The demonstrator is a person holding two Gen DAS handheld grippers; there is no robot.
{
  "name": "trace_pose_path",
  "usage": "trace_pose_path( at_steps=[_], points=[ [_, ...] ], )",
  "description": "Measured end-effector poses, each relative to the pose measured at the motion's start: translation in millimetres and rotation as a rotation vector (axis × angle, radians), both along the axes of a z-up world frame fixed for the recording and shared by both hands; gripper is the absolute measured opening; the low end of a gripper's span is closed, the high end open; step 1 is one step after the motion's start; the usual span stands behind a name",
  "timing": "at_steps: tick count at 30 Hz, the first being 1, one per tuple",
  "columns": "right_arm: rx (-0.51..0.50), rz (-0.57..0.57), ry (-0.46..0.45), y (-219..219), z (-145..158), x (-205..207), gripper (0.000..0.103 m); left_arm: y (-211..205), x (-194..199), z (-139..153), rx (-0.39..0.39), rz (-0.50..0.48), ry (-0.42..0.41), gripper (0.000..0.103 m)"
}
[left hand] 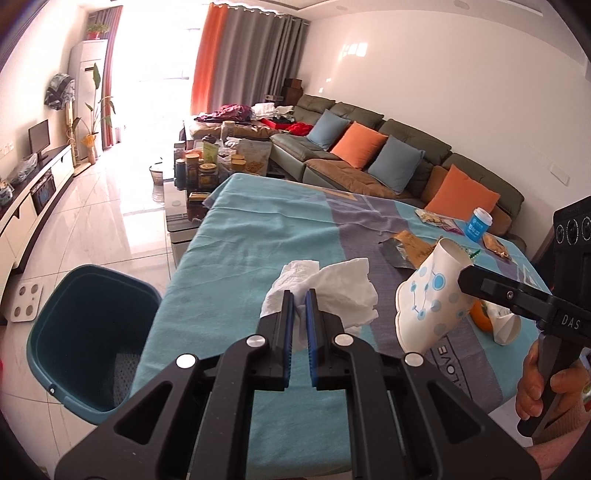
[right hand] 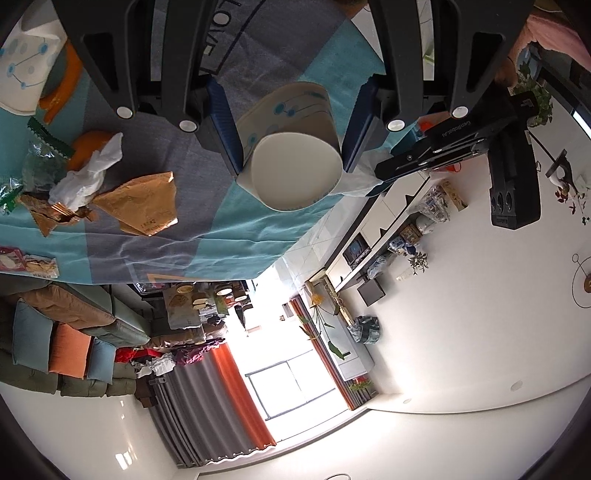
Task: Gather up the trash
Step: 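Carry the paper cup and tissue over the teal bin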
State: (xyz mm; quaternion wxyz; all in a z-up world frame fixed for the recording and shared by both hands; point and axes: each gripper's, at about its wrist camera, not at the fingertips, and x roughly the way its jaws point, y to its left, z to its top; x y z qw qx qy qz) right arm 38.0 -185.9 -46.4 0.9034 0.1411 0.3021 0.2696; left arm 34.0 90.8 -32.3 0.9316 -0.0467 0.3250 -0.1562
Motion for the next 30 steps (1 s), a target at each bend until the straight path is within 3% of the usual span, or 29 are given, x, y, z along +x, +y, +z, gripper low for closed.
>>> trace_pose_path(
  at_steps=[30],
  points=[
    [0.018,0.288,-0.019,138,11,53,0.053,126,-16,7,0.039,0.335,-0.016,0.007]
  ],
)
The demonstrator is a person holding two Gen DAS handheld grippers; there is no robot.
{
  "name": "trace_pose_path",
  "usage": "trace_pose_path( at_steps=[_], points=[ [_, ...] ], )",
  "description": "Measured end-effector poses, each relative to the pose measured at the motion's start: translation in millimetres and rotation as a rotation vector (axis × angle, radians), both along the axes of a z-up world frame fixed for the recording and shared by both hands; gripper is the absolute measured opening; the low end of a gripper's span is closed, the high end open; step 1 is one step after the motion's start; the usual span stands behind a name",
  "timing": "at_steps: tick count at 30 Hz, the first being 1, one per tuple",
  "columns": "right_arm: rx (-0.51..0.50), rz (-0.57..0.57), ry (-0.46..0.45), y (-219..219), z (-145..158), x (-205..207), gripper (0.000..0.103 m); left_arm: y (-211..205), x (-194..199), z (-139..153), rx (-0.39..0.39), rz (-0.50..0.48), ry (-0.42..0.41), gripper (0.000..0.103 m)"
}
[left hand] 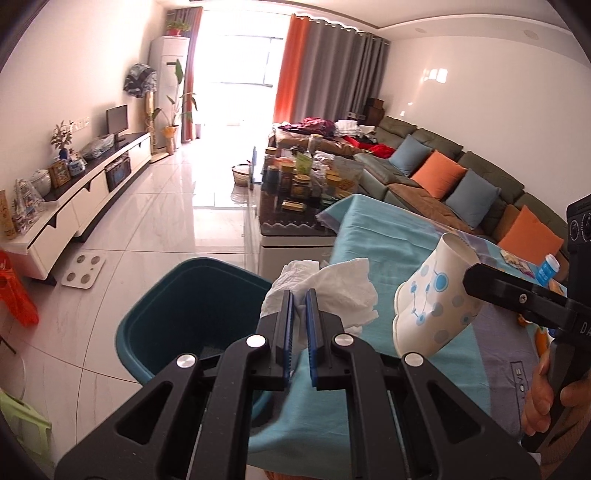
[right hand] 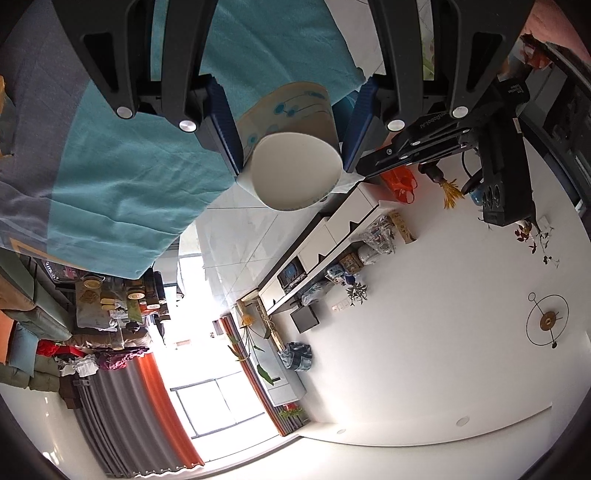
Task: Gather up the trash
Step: 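Carry the paper cup and tissue over the teal bin, then open both grippers to drop cup and tissue into the bin, return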
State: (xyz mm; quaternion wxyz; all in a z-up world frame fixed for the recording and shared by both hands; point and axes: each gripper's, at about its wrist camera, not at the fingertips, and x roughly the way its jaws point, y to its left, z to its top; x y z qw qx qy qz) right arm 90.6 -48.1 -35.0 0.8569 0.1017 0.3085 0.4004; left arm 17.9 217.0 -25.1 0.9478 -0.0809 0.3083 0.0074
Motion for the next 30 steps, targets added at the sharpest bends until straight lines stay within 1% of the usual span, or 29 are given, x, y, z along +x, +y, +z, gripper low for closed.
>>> trace_pose_path(
  at_steps=[8,17,23,30],
  points=[
    [0.004,0.050,0.013,34,-2,18,0.053,37,-2,-2,0.037,0.107,0.008,0.007],
    [-0.015,0.092,0.043,66,-14,32,0.053,67,2,-10,0.046,0.168,0.033,0.007],
    [-0.046,0.107,0.071,86,-23,42,0.053,77,10,-19,0.048,0.197,0.057,0.007],
    [-0.086,0.120,0.102,109,-30,45,0.053,75,24,-33,0.046,0.225,0.085,0.008]
  ],
)
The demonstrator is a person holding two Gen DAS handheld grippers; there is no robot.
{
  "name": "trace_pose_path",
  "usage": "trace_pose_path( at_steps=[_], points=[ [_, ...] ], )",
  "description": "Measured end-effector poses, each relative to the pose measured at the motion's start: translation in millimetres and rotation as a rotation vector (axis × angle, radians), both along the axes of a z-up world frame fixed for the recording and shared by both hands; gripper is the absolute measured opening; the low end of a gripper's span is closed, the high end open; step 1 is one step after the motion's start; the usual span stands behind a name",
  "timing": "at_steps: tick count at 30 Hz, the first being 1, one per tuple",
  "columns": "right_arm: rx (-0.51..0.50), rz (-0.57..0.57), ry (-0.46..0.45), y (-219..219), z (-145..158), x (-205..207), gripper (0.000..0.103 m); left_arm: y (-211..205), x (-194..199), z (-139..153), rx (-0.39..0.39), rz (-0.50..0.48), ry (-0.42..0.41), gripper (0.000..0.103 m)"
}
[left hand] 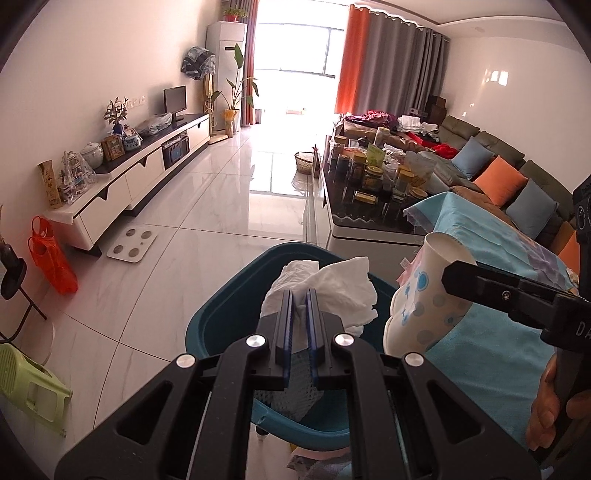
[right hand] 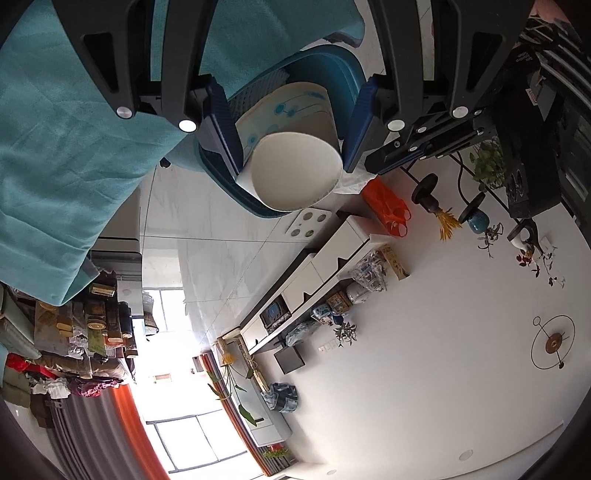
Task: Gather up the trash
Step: 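Open both grippers to drop cup and tissue into the bin, return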
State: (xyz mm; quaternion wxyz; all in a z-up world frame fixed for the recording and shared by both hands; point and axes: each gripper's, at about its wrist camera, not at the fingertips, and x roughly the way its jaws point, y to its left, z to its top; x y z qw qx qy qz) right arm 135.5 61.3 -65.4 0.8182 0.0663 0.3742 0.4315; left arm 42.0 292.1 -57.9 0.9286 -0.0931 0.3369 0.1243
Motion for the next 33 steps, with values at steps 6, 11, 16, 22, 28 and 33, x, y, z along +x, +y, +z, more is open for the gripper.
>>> trace_pose_path(
  at_steps=[6,11,16,22,28,33],
  points=[
    [-0.040,0.014,0.031,19,-7,8,0.053,10,12,-15,-0.006,0.028,0.030,0.008],
    [-0.092,0.023,0.082,37,-16,17,0.054,23,24,-33,-0.030,0.058,0.062,0.008],
    [-0.121,0.027,0.089,47,-20,21,0.055,32,34,-51,-0.069,0.069,0.086,0.010],
    [-0.132,0.017,0.104,47,-24,22,0.060,25,44,-62,-0.071,0.065,0.099,0.016],
    [-0.112,0.009,0.075,31,-19,10,0.060,8,35,-48,-0.011,0.048,0.055,0.039],
    [-0.110,0.005,0.008,12,-8,-6,0.060,-8,19,-31,0.020,0.019,0.006,0.055]
  ],
)
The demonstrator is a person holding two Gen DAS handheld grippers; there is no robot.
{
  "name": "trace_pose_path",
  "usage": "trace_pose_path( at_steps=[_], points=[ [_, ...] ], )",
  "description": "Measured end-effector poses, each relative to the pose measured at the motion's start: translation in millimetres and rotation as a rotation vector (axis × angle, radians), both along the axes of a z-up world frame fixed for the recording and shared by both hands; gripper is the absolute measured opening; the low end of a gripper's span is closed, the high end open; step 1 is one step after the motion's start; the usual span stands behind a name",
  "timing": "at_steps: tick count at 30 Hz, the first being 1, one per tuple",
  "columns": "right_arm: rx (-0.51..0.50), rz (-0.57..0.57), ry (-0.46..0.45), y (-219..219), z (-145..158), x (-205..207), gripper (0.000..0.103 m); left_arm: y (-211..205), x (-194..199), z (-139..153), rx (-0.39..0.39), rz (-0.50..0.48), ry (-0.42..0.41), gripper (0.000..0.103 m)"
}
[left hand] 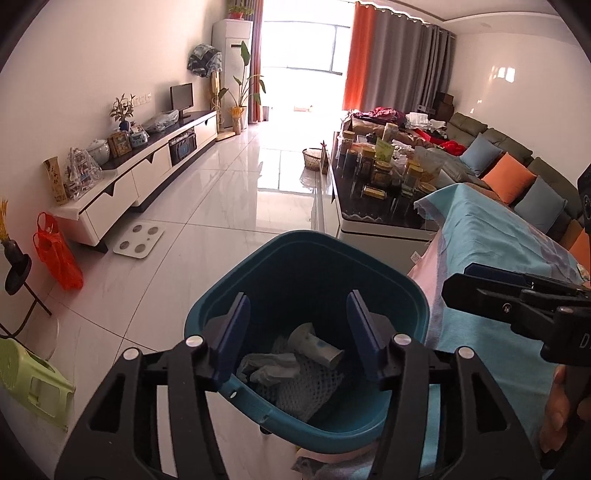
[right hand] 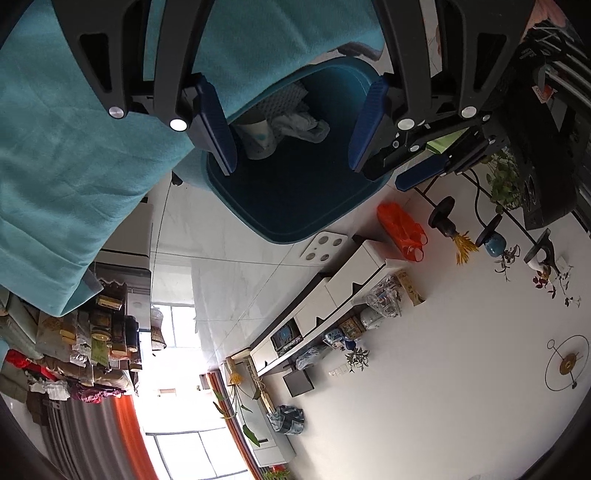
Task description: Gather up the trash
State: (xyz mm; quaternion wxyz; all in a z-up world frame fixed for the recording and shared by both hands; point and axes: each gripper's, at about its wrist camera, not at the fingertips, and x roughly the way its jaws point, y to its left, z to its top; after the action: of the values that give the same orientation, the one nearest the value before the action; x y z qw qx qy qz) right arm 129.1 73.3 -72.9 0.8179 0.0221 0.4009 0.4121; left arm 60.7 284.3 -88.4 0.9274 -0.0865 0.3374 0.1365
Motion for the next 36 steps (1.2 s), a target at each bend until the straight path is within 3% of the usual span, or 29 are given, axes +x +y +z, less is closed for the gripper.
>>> trace_pose_path(
  at_steps=[8,16,26,36],
  points=[
    [0.038,-0.049,-0.124,-58,27,-29,0.062,-41,-25,30,-0.001,-0.115,-0.092,0.073],
    [0.034,-0.151,-0.196,-130,39,-59,0.063,-111,-31,45,-0.042,-0.312,-0.155,0.075],
    [0.032,-0.374,-0.225,-234,46,-81,0.063,-223,-17,38,-0.042,-0.580,-0.132,0.075],
    [-0.011,-0.577,-0.211,-320,33,-95,0.063,-308,9,30,-0.044,-0.744,-0.104,0.074]
  ],
)
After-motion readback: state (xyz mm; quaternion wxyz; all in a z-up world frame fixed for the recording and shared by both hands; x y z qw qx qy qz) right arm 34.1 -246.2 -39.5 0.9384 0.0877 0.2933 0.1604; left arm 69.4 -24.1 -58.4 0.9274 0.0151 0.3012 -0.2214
